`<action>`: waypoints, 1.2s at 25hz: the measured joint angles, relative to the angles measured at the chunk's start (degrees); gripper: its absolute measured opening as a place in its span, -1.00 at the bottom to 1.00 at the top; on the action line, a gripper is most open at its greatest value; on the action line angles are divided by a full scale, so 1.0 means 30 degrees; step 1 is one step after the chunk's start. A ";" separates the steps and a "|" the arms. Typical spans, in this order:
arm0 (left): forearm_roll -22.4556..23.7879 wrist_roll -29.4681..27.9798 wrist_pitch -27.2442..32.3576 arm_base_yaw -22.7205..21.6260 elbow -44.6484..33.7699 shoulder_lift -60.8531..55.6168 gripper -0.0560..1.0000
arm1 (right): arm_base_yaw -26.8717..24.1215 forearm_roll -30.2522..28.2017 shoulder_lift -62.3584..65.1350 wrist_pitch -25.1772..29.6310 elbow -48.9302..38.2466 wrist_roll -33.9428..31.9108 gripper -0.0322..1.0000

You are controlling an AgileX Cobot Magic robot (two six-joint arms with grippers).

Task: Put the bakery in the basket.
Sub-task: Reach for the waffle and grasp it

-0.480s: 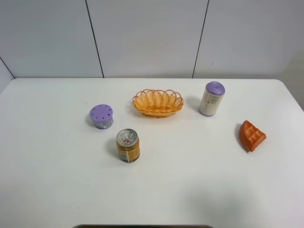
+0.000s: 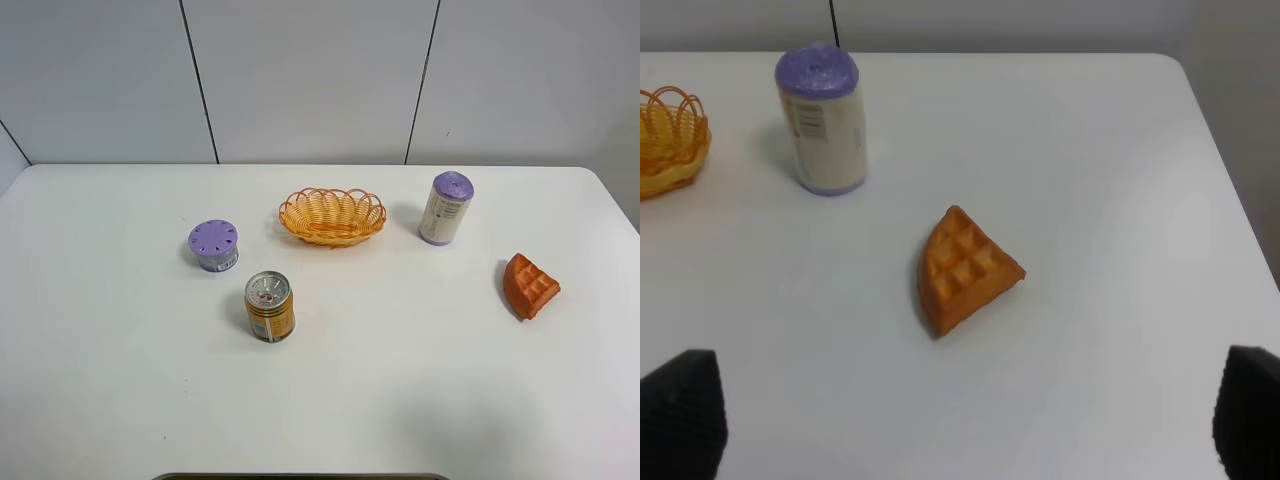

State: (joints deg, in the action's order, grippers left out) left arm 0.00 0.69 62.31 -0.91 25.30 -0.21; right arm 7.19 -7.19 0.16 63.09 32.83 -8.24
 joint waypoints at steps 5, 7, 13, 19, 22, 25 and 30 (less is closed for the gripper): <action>0.0000 0.0000 0.0000 0.0000 0.0000 0.0000 0.99 | 0.0000 0.0420 0.0000 0.0018 0.0000 -0.1218 0.94; 0.0000 0.0000 0.0000 0.0000 0.0000 0.0000 0.99 | 0.0000 0.0525 -0.0418 0.0052 0.0000 -0.1548 0.94; 0.0000 0.0000 0.0000 0.0000 0.0000 0.0000 0.99 | 0.0000 0.0869 -0.4761 0.0182 0.0726 -0.1790 0.94; 0.0000 0.0000 0.0000 0.0000 0.0000 0.0000 0.99 | 0.0000 -0.0102 -1.0993 0.0544 0.4292 -0.1772 0.94; 0.0000 0.0000 0.0000 0.0000 0.0000 0.0000 0.99 | 0.0000 -0.0458 -1.4379 0.1372 0.6582 -0.1715 0.94; 0.0000 0.0000 0.0000 0.0000 0.0000 0.0000 0.99 | 0.0000 -0.0506 -1.7717 0.2034 0.8571 -0.1597 0.94; 0.0000 0.0000 0.0000 0.0000 0.0000 0.0000 0.99 | -0.0154 -0.0485 -2.2978 0.2100 1.0970 -0.0901 0.94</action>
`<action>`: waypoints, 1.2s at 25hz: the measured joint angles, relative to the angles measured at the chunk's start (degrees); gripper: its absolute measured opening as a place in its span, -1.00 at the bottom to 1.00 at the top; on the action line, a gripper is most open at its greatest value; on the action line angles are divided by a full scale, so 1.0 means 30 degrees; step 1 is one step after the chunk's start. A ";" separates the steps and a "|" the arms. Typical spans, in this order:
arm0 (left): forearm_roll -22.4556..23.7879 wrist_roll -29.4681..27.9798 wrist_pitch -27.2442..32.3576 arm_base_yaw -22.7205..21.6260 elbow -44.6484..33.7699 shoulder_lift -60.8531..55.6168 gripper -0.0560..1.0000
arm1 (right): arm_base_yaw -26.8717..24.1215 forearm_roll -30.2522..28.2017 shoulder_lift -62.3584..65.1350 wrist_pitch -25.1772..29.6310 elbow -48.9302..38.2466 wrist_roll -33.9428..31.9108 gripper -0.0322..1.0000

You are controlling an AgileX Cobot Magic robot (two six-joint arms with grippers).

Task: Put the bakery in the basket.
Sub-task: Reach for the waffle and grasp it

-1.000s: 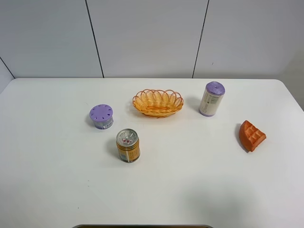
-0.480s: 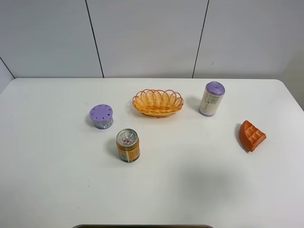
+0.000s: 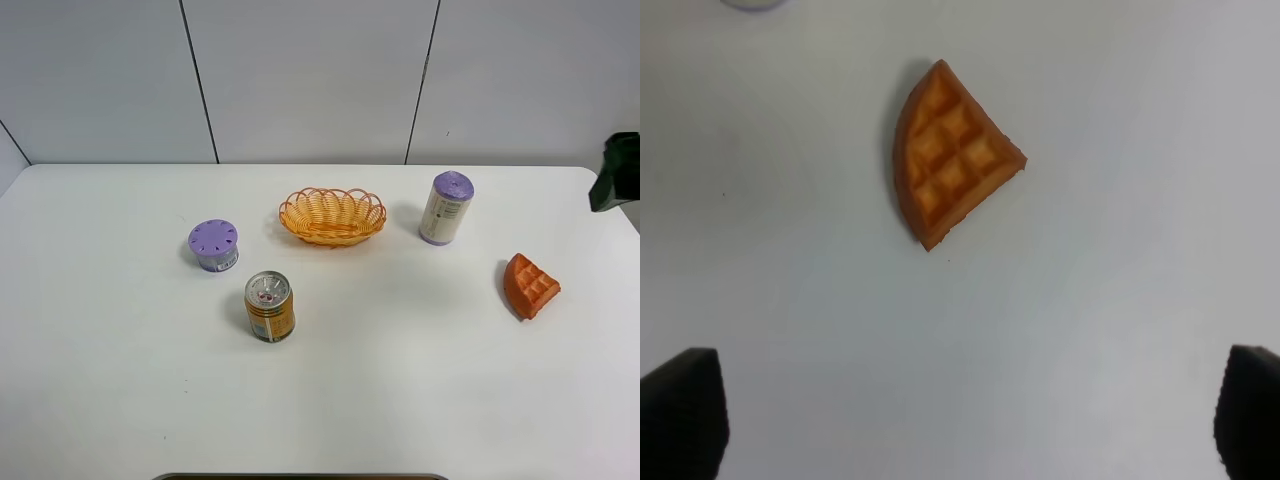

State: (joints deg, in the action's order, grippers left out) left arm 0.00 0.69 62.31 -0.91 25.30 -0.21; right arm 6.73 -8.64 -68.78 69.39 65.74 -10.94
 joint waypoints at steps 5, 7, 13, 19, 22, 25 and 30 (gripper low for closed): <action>0.0000 0.0000 0.0000 0.0000 0.0000 0.0000 0.99 | -0.1589 0.0000 -0.3851 0.0097 0.1334 0.1691 0.94; 0.0000 0.0000 0.0000 0.0000 0.0000 0.0000 0.99 | -0.2541 -0.0020 -0.5256 0.0046 0.1632 0.2452 0.94; 0.0000 0.0000 0.0000 0.0000 0.0000 0.0000 0.99 | -0.3314 -0.0051 -0.7952 -0.1516 0.1742 0.5085 0.94; 0.0000 0.0000 0.0000 0.0000 0.0000 0.0000 0.99 | -0.3314 0.1220 -1.0337 -0.2614 0.1742 0.6493 0.94; 0.0000 0.0000 0.0000 0.0000 0.0000 0.0000 0.99 | -0.3314 0.1381 -1.1142 -0.3112 0.1758 0.6767 0.94; 0.0000 0.0000 0.0000 0.0000 0.0000 0.0000 0.99 | -0.3314 0.1528 -1.1828 -0.3472 0.1758 0.6818 0.94; 0.0000 0.0000 0.0000 0.0000 0.0000 0.0000 0.99 | -0.3314 0.2013 -1.2505 -0.4249 0.1758 0.7114 0.94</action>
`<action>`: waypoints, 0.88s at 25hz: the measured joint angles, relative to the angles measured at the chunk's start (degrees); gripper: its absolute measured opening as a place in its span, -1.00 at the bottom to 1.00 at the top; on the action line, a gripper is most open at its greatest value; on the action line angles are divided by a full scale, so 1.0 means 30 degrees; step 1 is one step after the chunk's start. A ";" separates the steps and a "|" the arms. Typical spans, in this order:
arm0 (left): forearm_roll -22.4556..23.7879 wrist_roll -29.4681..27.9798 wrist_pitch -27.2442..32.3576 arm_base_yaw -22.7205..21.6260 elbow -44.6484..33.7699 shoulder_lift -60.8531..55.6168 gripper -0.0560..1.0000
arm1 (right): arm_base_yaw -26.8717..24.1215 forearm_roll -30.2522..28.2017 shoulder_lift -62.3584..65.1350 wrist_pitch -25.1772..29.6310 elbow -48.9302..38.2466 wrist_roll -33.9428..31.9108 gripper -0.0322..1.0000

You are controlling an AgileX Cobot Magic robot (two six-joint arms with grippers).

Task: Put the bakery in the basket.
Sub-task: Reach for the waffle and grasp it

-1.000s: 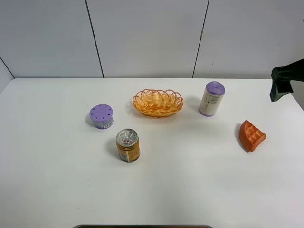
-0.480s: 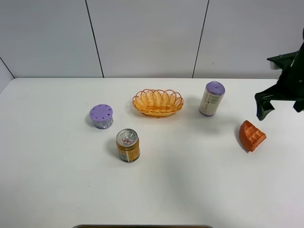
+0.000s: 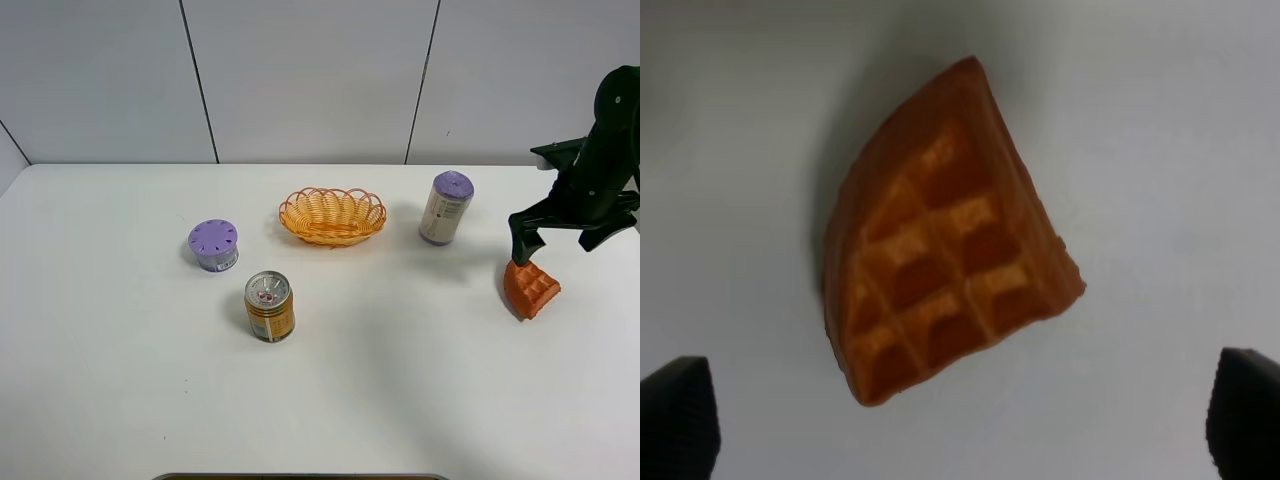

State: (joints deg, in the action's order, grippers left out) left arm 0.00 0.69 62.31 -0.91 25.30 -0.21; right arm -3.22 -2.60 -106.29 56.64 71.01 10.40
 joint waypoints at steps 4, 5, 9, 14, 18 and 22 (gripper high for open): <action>0.0000 0.0000 0.0000 0.0000 0.0000 0.0000 0.99 | 0.0000 0.0022 -0.0479 -0.0511 0.0020 0.0149 0.94; 0.0000 0.0000 0.0000 0.0000 0.0000 0.0000 0.99 | 0.0000 0.0109 -0.0654 -0.0609 0.0020 0.0169 0.94; 0.0000 0.0000 0.0000 0.0000 0.0000 0.0000 0.99 | 0.0000 0.0711 -0.1487 -0.1171 0.0020 0.0547 0.94; 0.0000 0.0000 0.0000 0.0000 0.0000 0.0000 0.99 | 0.0000 0.0868 -0.2164 -0.1540 0.0020 0.0670 0.94; 0.0000 0.0000 0.0000 0.0000 0.0000 0.0000 0.99 | 0.0000 0.0994 -0.2884 -0.1796 0.0020 0.0670 0.94; 0.0000 0.0000 0.0000 0.0000 0.0000 0.0000 0.99 | 0.0000 0.0992 -0.3391 -0.2129 0.0020 0.0683 0.94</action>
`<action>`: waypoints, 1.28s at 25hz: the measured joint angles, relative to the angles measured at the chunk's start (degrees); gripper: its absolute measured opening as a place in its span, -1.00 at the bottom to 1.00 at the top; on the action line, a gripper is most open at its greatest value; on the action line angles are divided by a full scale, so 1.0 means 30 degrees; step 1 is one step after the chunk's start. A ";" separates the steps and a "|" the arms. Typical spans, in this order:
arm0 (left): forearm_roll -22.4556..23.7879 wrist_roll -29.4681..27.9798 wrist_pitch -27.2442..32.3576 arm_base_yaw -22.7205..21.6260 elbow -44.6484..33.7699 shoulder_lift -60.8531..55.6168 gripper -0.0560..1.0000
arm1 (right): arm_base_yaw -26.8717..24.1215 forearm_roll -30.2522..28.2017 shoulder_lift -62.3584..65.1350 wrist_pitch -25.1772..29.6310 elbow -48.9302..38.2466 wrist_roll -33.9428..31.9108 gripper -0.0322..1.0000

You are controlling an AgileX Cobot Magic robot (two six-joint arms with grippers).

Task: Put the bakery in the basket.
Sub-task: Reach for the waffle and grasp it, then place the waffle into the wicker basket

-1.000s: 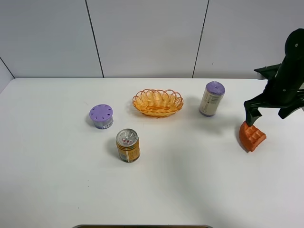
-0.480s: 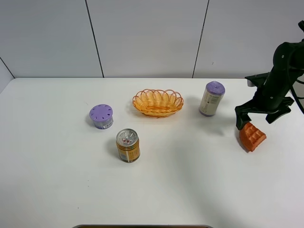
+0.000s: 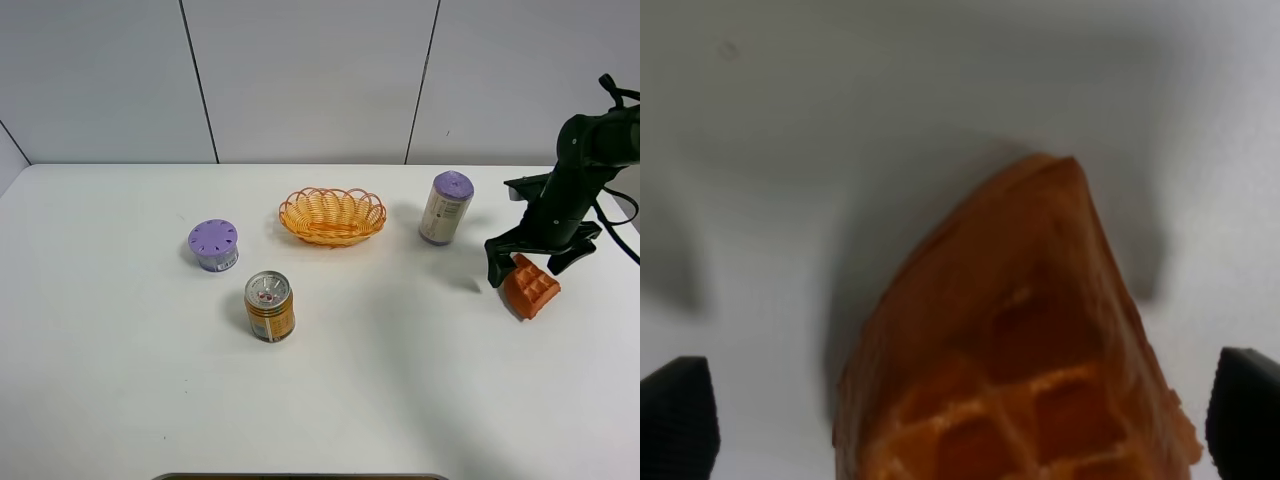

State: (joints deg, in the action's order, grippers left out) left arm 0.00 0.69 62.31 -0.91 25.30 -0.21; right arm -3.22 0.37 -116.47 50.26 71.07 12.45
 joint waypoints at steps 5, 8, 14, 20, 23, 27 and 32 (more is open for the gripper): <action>0.0000 0.0000 0.0000 0.0000 0.0000 0.0000 0.99 | 0.0000 0.0000 -0.0804 -0.0064 0.0000 0.0000 0.93; 0.0000 0.0000 0.0000 0.0000 0.0000 0.0000 0.99 | 0.0000 -0.0015 -0.1133 -0.0209 0.0000 0.0008 0.86; 0.0000 0.0000 0.0000 0.0000 0.0000 0.0000 0.99 | 0.0000 -0.0006 -0.1306 -0.0209 0.0000 0.0008 0.64; 0.0000 0.0000 0.0000 0.0000 0.0000 0.0000 0.99 | 0.0000 0.0000 -0.1306 -0.0209 0.0000 0.0008 0.37; 0.0000 0.0000 0.0000 0.0000 0.0000 0.0000 0.99 | 0.0000 0.0000 -0.1306 -0.0209 0.0000 0.0008 0.37; 0.0000 0.0000 0.0000 0.0000 0.0000 0.0000 0.99 | 0.0000 0.0000 -0.1306 -0.0052 0.0000 0.0008 0.37; 0.0000 0.0000 0.0000 0.0000 0.0000 0.0000 0.99 | 0.0000 0.0000 -0.1306 0.0189 0.0000 0.0008 0.37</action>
State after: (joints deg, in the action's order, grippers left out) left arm 0.00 0.69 62.31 -0.91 25.30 -0.21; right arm -3.22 0.37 -120.39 50.82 71.07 12.47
